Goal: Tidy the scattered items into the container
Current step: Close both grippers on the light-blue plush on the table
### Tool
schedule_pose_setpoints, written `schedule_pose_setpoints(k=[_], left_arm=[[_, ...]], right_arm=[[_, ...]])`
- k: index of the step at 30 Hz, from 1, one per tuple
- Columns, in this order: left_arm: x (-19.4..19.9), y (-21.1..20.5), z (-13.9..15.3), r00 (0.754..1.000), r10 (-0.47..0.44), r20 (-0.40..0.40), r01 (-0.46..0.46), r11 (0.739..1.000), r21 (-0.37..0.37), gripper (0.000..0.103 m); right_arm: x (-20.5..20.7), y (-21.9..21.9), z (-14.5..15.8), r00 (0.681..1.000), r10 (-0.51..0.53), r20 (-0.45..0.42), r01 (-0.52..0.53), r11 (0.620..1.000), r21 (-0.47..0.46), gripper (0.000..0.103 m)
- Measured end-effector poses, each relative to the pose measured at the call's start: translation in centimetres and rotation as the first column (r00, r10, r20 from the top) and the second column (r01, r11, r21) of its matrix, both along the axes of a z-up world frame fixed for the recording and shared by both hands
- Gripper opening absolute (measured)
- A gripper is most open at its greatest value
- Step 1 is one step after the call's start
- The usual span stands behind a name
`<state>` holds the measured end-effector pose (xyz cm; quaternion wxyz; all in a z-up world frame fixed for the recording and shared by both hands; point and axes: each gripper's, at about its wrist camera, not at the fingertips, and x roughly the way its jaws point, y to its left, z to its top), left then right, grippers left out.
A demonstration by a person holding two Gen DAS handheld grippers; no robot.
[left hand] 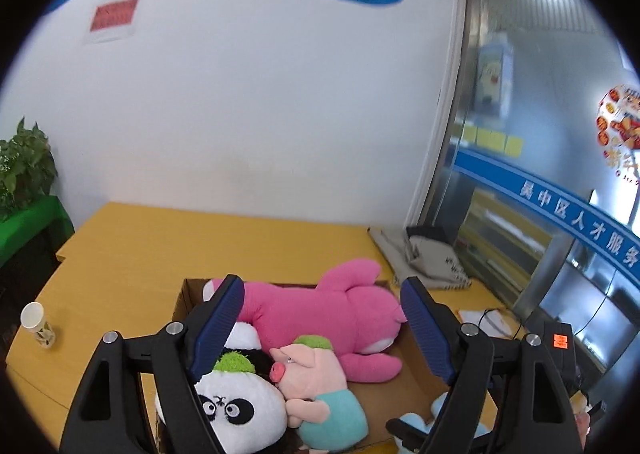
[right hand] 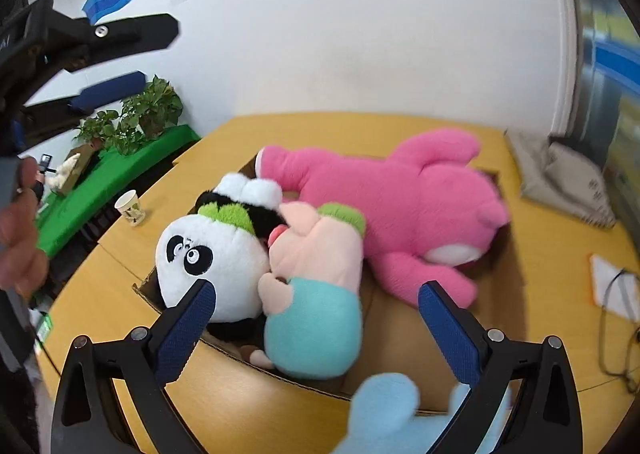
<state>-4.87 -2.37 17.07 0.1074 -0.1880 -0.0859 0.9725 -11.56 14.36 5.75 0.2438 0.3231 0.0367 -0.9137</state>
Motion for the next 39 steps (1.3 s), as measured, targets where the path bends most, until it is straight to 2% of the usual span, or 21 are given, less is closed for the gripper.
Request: schedule_pose_setpoints(k=[3,10,15,18,22,25,28,33,37,39], left_arm=[[3.5,-0.2,0.1,1.0,0.015,-0.014,-0.015,1.0,0.019,0.081],[7.6,1.6,-3.7,0.999,-0.009,0.036,0.009,1.0,0.008,0.081],[7.2,3.9,-6.9,0.986,-0.111,0.126,0.108,0.994,0.027,0.081],[6.2,5.3,-8.9,0.967,-0.183,0.179,0.173,0.982,0.069,0.081],[5.1,7.3,-12.3,0.932,-0.267,0.246,0.245,0.963,0.117,0.081],[4.3,8.2,-15.3,0.9,-0.307,0.309,0.268,0.95,0.161,0.081],[3.1,8.5,-18.1,0.856,-0.351,0.38,0.279,0.932,0.231,0.081],[1.1,9.2,-20.9,0.791,-0.43,0.436,0.311,0.895,0.319,0.081],[-0.1,9.9,-22.8,0.749,-0.459,0.478,0.31,0.88,0.359,0.081],[-0.4,10.4,-24.0,0.719,-0.481,0.501,0.317,0.869,0.38,0.081]], right_arm=[[2.5,1.3,1.7,0.998,-0.019,-0.061,0.018,1.0,-0.01,0.103],[7.0,4.0,3.7,0.988,-0.05,-0.147,0.053,0.998,0.016,0.103],[8.9,7.2,1.7,0.991,0.017,-0.132,-0.019,1.0,-0.019,0.103],[9.3,9.8,-0.6,0.996,-0.02,-0.086,0.019,1.0,-0.021,0.103],[10.0,12.8,-3.9,0.999,-0.051,-0.008,0.051,0.997,-0.062,0.103],[10.6,13.8,-6.5,0.997,-0.059,0.039,0.061,0.997,-0.049,0.103],[10.5,14.0,-8.5,0.994,-0.058,0.091,0.061,0.998,-0.027,0.103],[9.4,13.4,-10.2,0.988,-0.06,0.146,0.06,0.998,0.0,0.103],[8.6,11.9,-11.8,0.981,-0.041,0.187,0.033,0.999,0.042,0.103],[8.7,11.4,-12.3,0.982,-0.052,0.182,0.039,0.997,0.072,0.103]])
